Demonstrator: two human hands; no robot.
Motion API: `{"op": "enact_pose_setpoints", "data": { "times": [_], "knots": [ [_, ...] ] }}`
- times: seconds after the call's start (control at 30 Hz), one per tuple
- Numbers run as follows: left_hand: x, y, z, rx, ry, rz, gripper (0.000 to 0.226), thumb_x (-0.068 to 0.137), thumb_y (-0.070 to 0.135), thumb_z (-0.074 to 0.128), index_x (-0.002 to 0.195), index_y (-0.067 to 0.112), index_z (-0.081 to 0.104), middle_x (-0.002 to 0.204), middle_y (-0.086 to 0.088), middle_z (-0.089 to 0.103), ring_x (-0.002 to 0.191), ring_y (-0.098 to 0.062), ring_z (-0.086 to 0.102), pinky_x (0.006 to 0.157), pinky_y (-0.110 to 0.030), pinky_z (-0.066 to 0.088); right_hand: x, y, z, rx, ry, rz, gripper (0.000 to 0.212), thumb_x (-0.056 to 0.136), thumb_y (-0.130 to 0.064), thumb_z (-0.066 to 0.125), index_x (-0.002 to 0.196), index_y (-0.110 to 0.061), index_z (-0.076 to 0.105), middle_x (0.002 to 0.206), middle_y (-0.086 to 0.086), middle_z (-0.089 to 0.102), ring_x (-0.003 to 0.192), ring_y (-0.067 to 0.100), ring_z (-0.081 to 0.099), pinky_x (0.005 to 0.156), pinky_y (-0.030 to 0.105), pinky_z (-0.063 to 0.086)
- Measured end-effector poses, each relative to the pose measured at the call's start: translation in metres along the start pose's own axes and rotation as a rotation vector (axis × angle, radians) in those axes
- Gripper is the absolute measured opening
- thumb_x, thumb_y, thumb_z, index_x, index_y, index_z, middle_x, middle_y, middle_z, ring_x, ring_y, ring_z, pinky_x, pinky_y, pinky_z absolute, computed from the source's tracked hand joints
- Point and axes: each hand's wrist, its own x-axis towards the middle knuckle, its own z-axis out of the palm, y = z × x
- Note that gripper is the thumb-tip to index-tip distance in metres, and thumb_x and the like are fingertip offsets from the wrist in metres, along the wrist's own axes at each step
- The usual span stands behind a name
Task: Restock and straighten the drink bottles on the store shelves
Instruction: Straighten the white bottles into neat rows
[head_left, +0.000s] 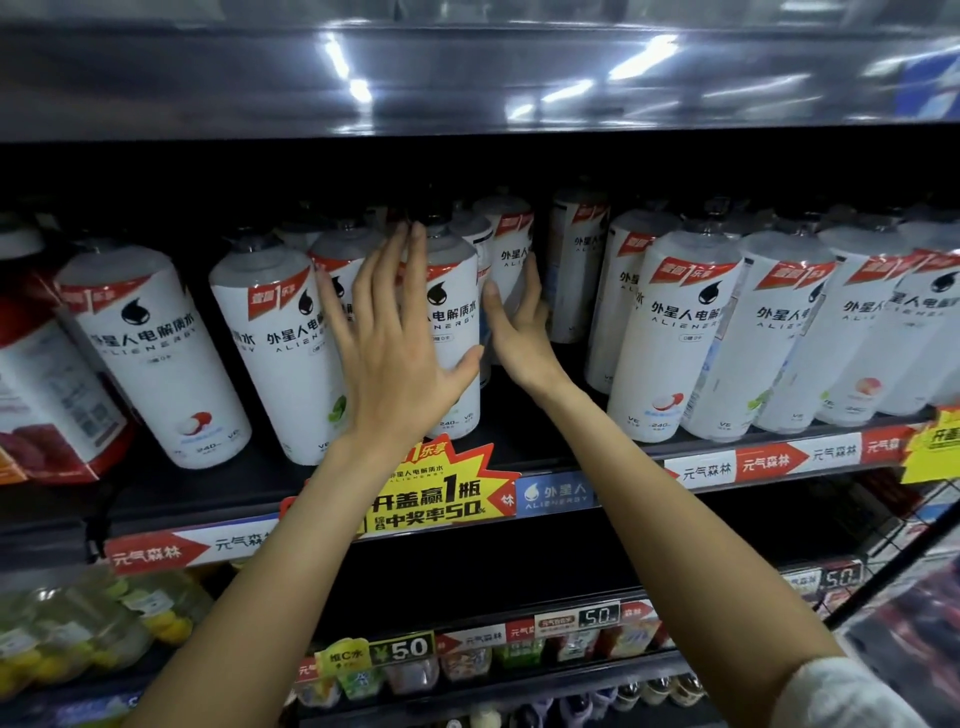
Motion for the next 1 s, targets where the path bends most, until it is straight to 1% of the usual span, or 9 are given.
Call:
{"op": "enact_pose_setpoints", "data": {
  "times": [0.2,0.27,0.37,0.5,0.6,0.7,0.77,0.83,1.0],
  "knots": [
    [-0.002,0.003,-0.004,-0.032,0.010,-0.018,0.106,0.070,0.053,0.067,0.149,0.008,0.012,0.154,-0.014,0.028,0.140,-0.028,0.025,0.117,-0.057,0.006,-0.003,-0.005,0.007,0.006,-0.072,0.007,0.075,0.095,-0.054,0.045,0.148,-0.044,-0.006,0.154,0.011,0.008,0.141,0.038,0.016,0.115,0.054,0.020],
    [-0.004,0.005,-0.004,-0.030,0.015,-0.020,0.106,0.071,0.050,0.070,0.149,0.007,0.012,0.155,-0.015,0.025,0.141,-0.028,0.022,0.117,-0.052,0.003,-0.003,-0.005,0.007,0.037,-0.106,0.004,0.073,0.096,-0.050,0.046,0.149,-0.042,-0.003,0.154,0.011,0.009,0.141,0.036,0.019,0.113,0.046,0.022],
    [-0.004,0.006,-0.008,-0.047,0.028,-0.008,0.105,0.072,0.049,0.074,0.149,0.007,0.016,0.154,-0.019,0.026,0.139,-0.029,0.019,0.117,-0.049,0.010,-0.004,-0.008,0.005,0.047,-0.157,-0.009,0.065,0.100,-0.043,0.042,0.150,-0.039,0.002,0.156,0.010,0.009,0.141,0.030,0.022,0.102,0.029,0.022],
    [-0.007,0.015,-0.021,-0.100,0.174,0.115,0.076,0.081,0.040,0.070,0.140,0.011,0.033,0.140,-0.018,0.042,0.127,-0.030,0.033,0.112,-0.034,0.024,-0.019,-0.007,-0.007,-0.050,-0.156,-0.108,0.055,0.102,-0.035,0.036,0.152,-0.029,0.011,0.155,0.010,0.018,0.142,0.025,0.024,0.107,0.028,0.021],
    [-0.006,0.042,-0.027,-0.346,0.304,0.263,0.040,0.088,0.015,0.063,0.124,0.012,0.047,0.116,-0.013,0.062,0.109,-0.022,0.051,0.100,-0.023,0.036,-0.040,-0.004,-0.027,-0.281,0.024,-0.324,0.044,0.097,-0.019,0.043,0.141,-0.011,0.041,0.143,0.015,0.041,0.131,0.028,0.040,0.105,0.027,0.032],
    [-0.002,0.076,-0.012,-0.609,0.262,0.147,0.035,0.087,0.006,0.061,0.119,0.012,0.048,0.106,-0.008,0.065,0.099,-0.017,0.057,0.090,-0.019,0.044,-0.066,-0.004,-0.055,-0.456,0.311,-0.521,0.027,0.090,-0.008,0.050,0.112,-0.007,0.064,0.116,0.010,0.062,0.104,0.026,0.059,0.084,0.034,0.048],
    [0.005,0.093,0.010,-0.754,0.186,-0.053,0.038,0.087,0.007,0.061,0.123,0.009,0.049,0.108,-0.003,0.061,0.096,-0.014,0.058,0.084,-0.024,0.050,-0.083,-0.009,-0.078,-0.563,0.480,-0.617,0.024,0.088,-0.008,0.048,0.101,-0.008,0.068,0.101,0.005,0.066,0.091,0.022,0.060,0.070,0.027,0.045],
    [0.013,0.101,0.037,-0.813,0.091,-0.230,0.048,0.087,0.010,0.064,0.131,0.005,0.045,0.116,-0.003,0.057,0.097,-0.013,0.057,0.083,-0.031,0.053,-0.095,-0.009,-0.098,-0.628,0.608,-0.689,0.024,0.087,-0.006,0.047,0.096,-0.008,0.070,0.096,0.004,0.067,0.088,0.020,0.056,0.066,0.022,0.039],
    [0.034,0.104,0.084,-0.753,-0.148,-0.386,0.077,0.089,0.019,0.066,0.150,0.014,0.019,0.143,-0.012,0.041,0.122,-0.025,0.051,0.093,-0.042,0.050,-0.099,0.003,-0.124,-0.718,0.755,-0.725,0.026,0.081,0.007,0.052,0.093,-0.007,0.071,0.097,0.006,0.067,0.091,0.022,0.051,0.062,0.019,0.034]
  ]
}}
